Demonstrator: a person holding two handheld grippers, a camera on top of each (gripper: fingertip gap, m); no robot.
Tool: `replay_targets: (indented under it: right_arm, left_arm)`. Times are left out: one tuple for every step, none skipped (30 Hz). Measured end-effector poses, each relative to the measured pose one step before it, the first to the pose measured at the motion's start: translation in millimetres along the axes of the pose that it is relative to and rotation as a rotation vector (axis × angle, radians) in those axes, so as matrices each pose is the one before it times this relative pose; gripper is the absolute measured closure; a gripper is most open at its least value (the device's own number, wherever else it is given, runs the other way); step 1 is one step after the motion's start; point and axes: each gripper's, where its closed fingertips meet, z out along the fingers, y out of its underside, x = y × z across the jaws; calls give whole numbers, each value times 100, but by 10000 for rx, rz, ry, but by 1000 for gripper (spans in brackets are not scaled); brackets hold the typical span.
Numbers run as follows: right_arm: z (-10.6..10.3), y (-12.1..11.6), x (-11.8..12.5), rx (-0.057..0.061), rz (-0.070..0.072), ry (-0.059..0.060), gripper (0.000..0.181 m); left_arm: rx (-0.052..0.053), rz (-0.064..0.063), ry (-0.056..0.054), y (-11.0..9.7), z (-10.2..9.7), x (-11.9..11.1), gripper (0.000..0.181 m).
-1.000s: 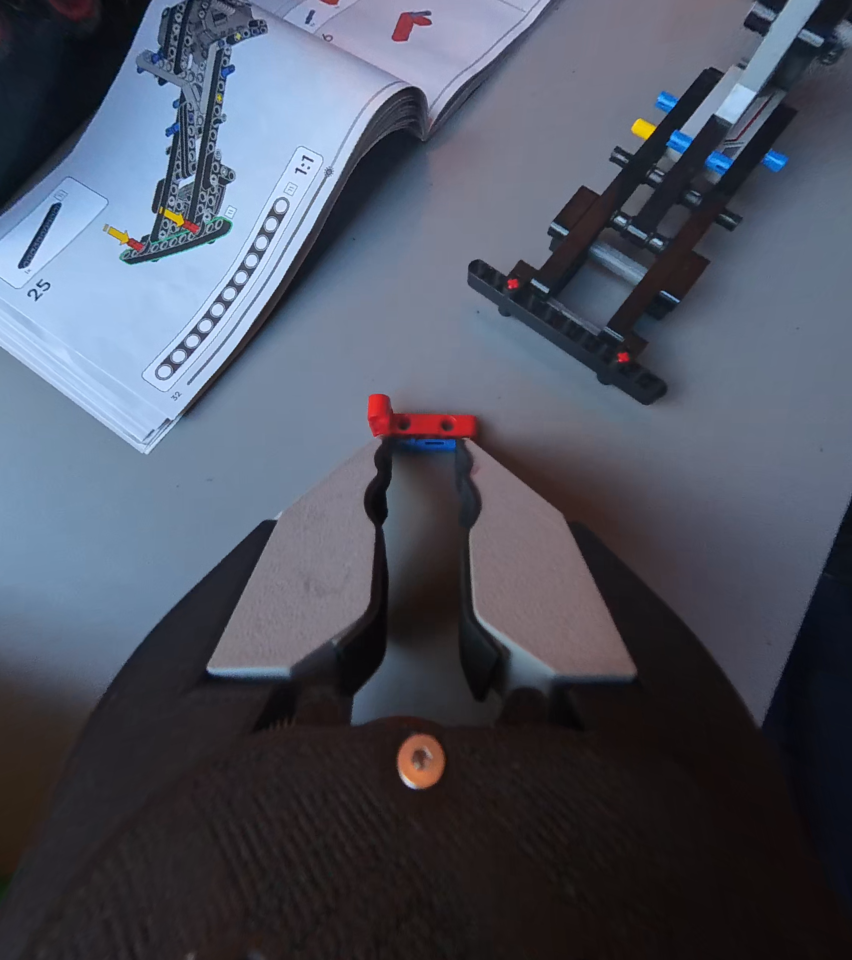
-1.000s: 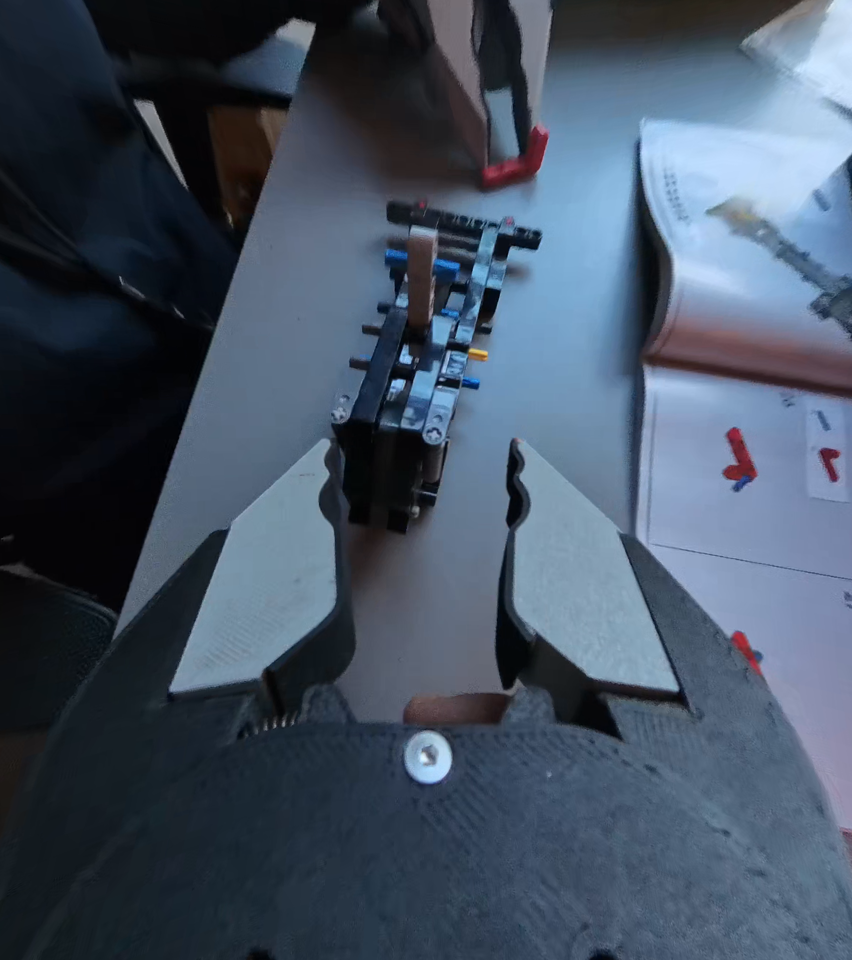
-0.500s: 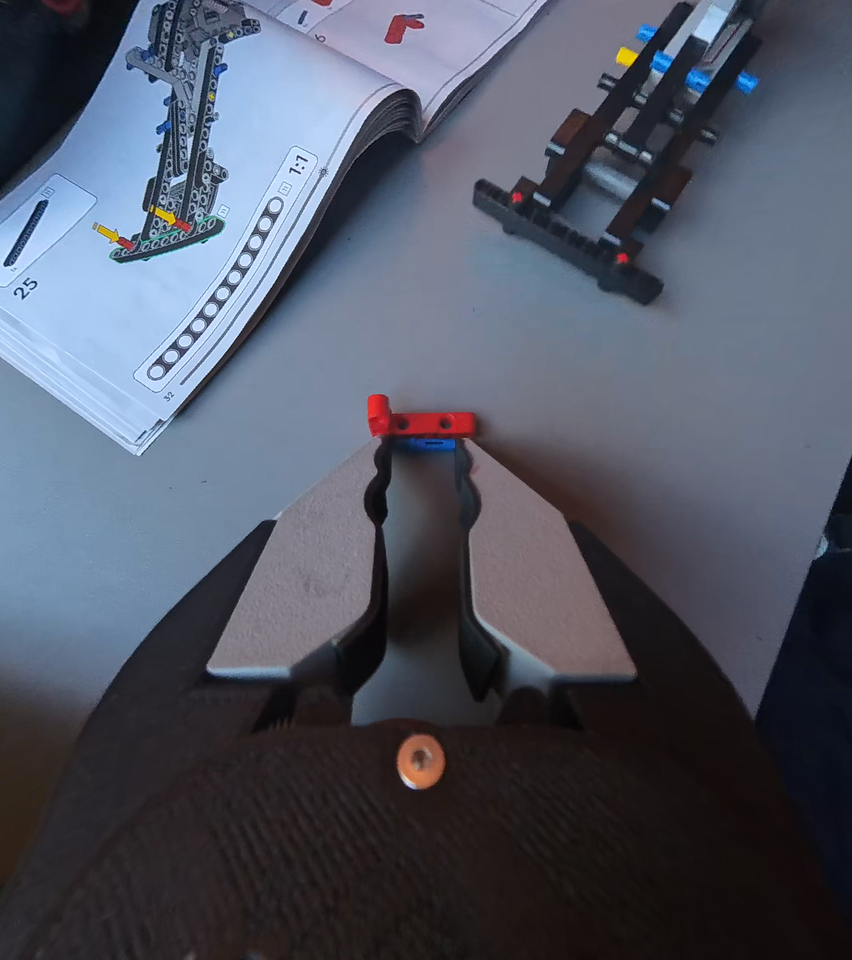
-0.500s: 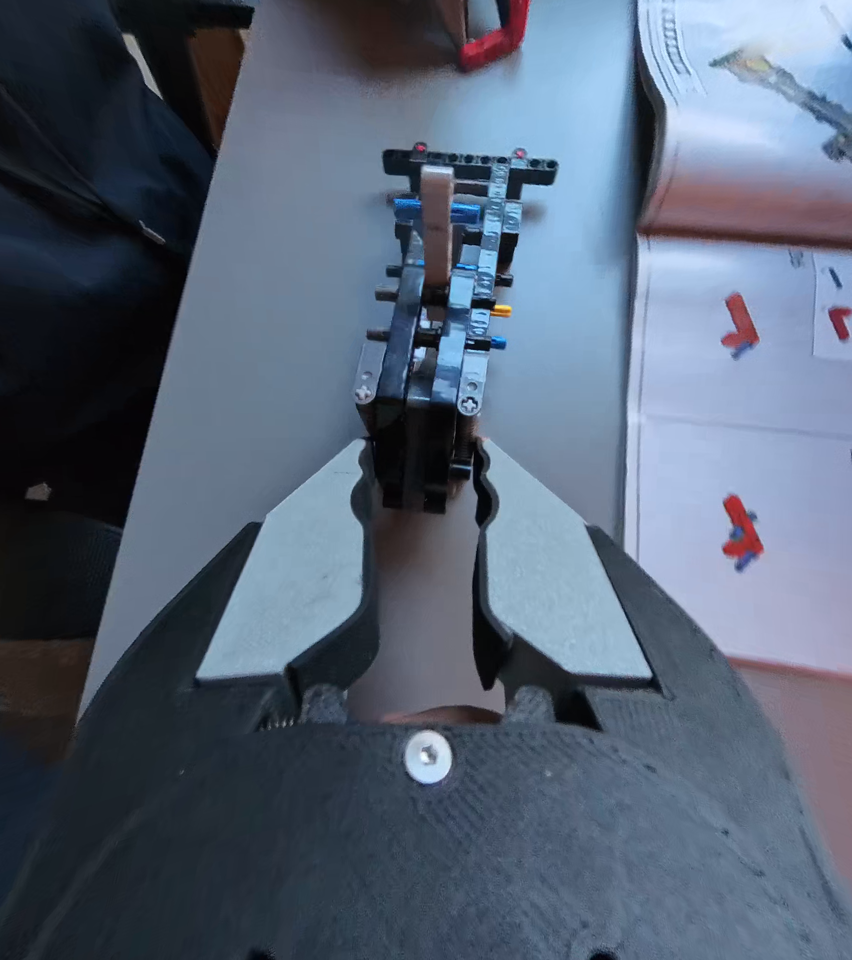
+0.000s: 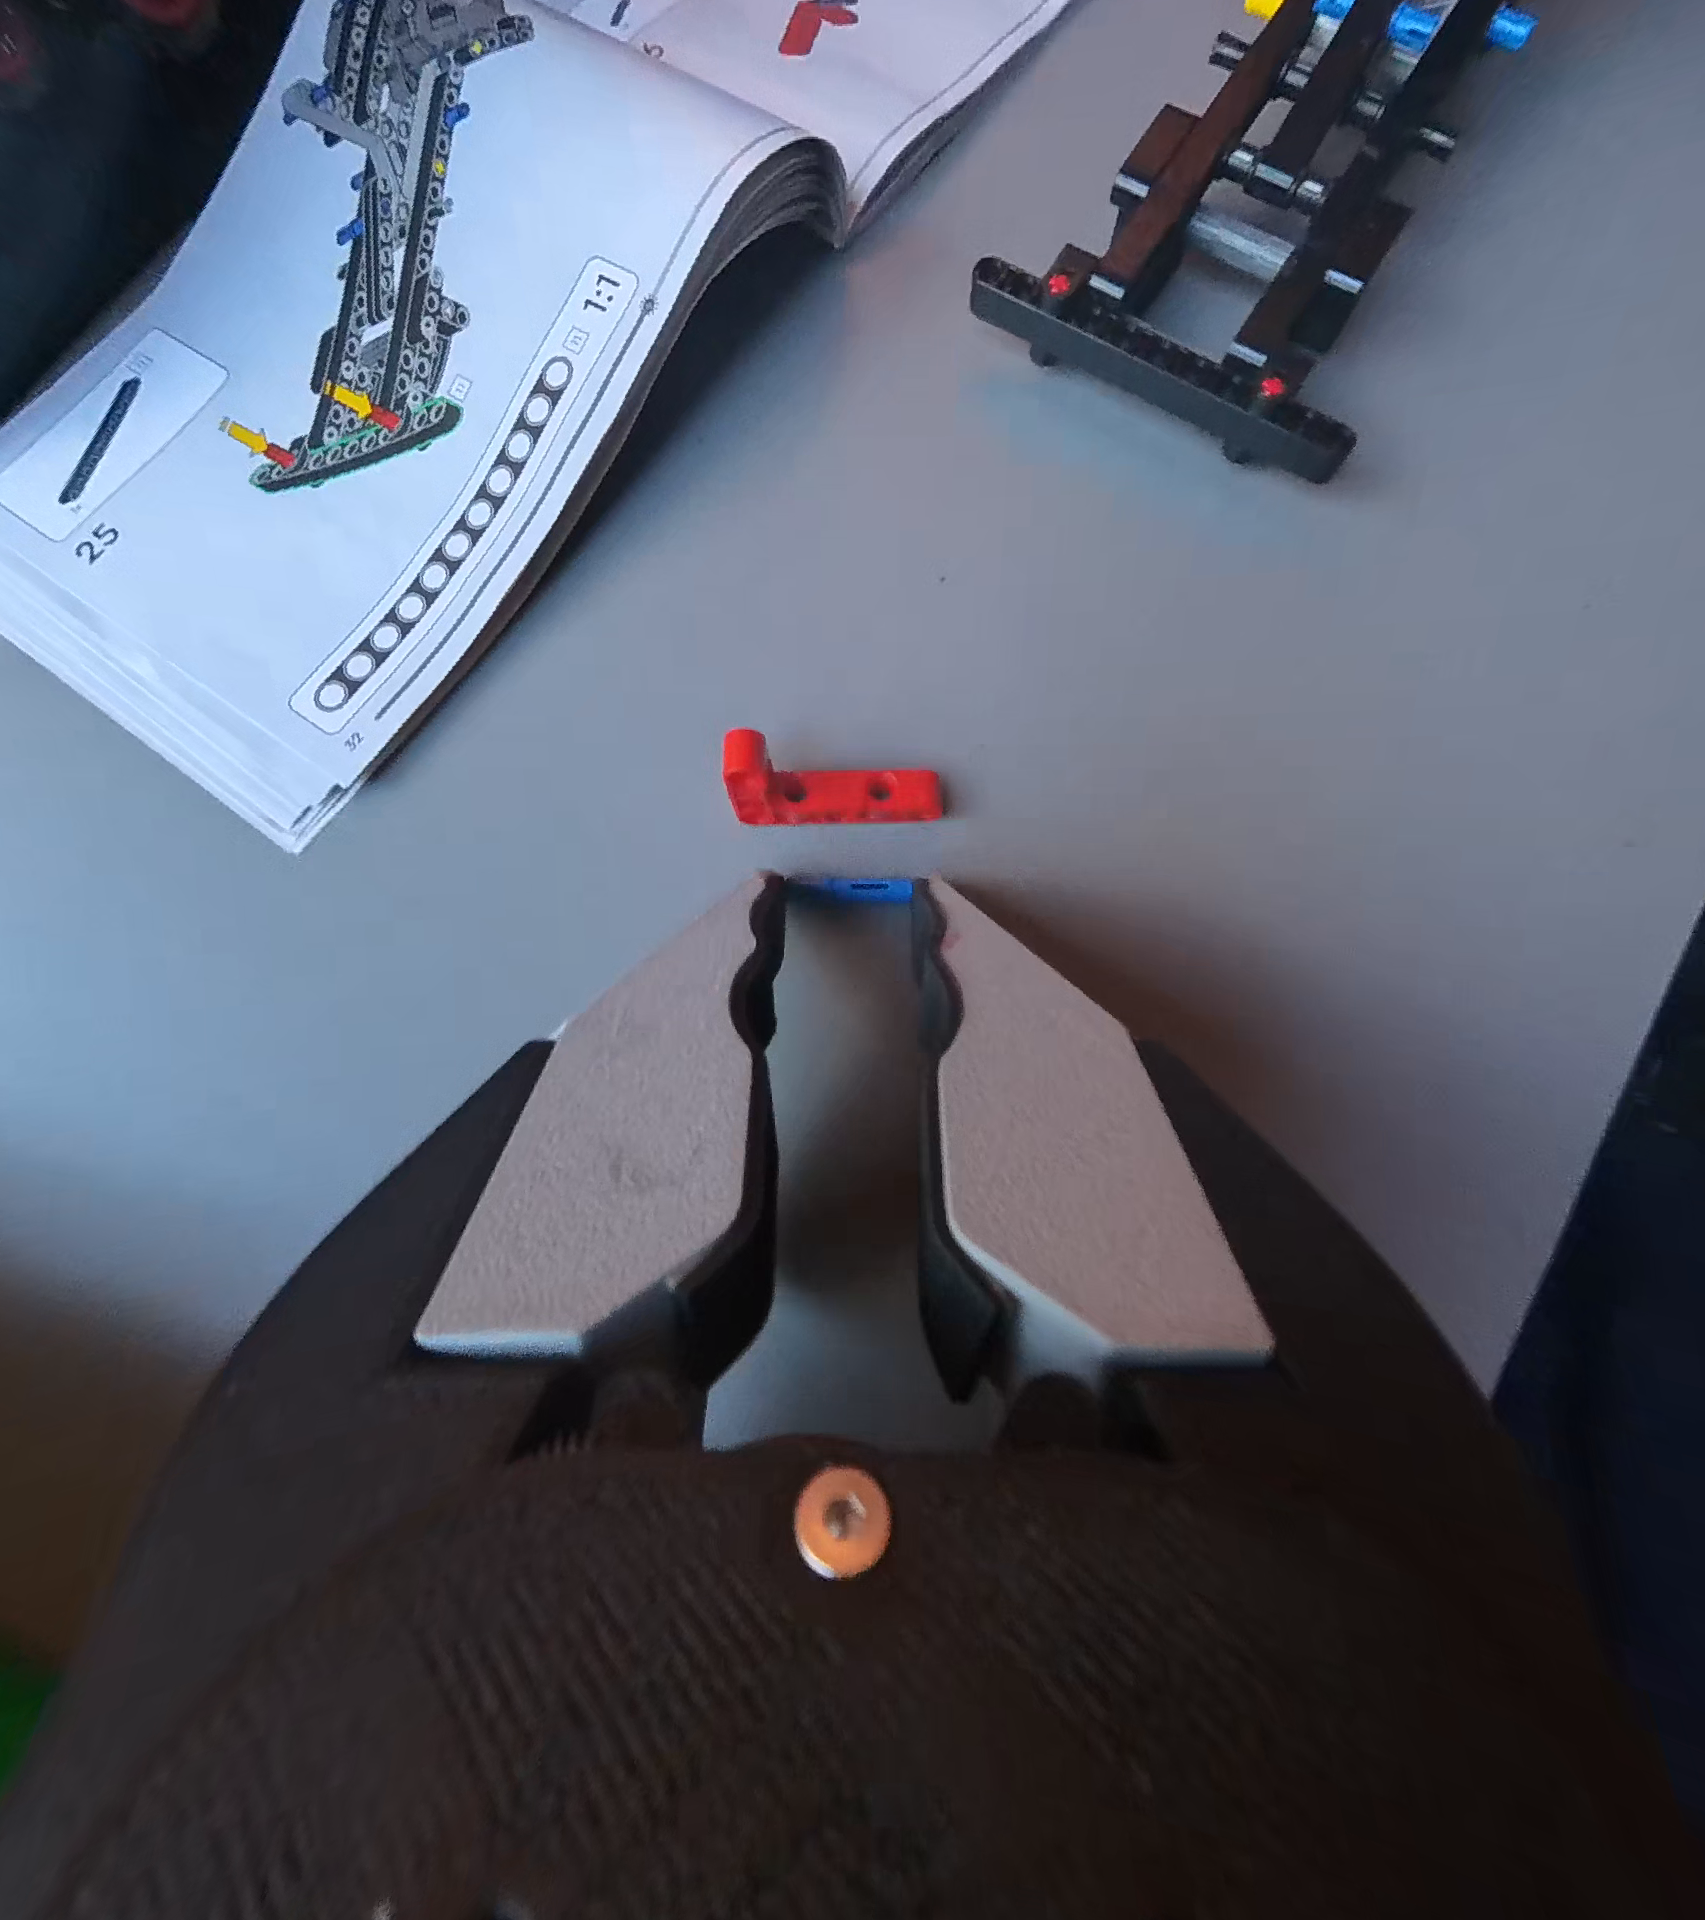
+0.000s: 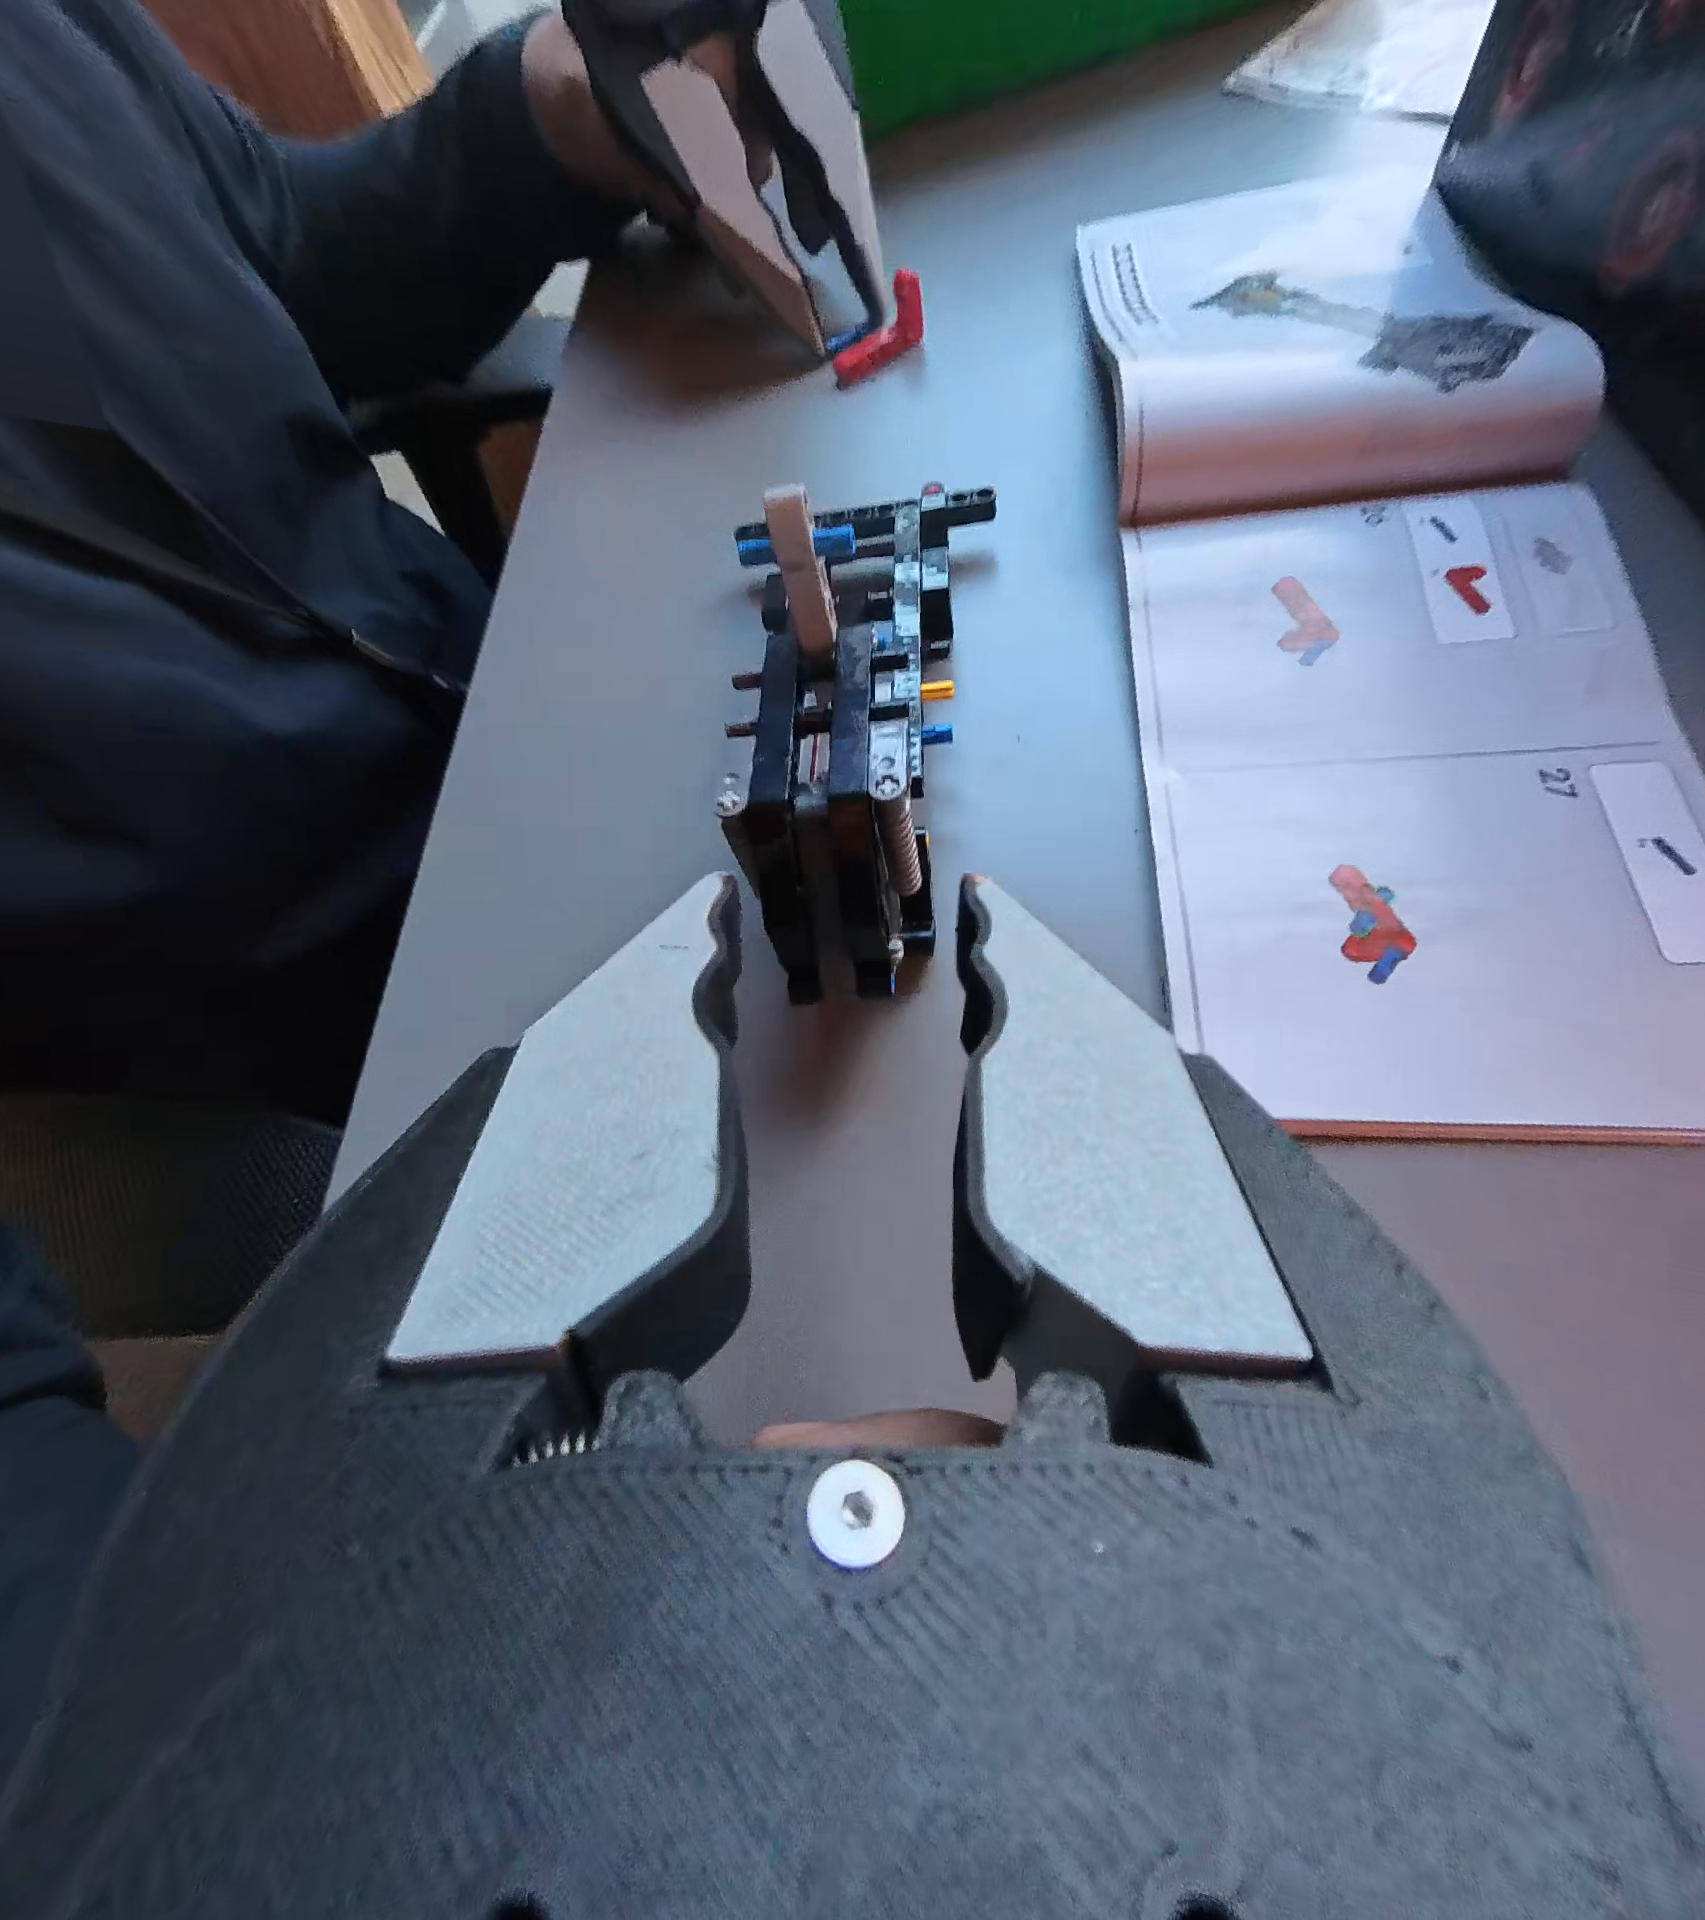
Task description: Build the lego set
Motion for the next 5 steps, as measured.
replay_targets:
  right_arm:
    - [-157,-317,68,205,-24,23,143]
    - [-121,-284,82,190,-10,29,143]
    - [-106,-234,73,157,6,6,143]
    - [-99,-186,65,138,10,4,143]
    - [-115,-177,108,134,13,34,144]
  left_arm:
    - [-1,-19,-15,164,-174,77,160]
    - [-4,-15,-3,155,-163,104,160]
    - [1,-11,-24,138,-163,80,160]
    - [29,8,-31,82,-155,64,160]
    - [74,23,-44,-2,-163,76,160]
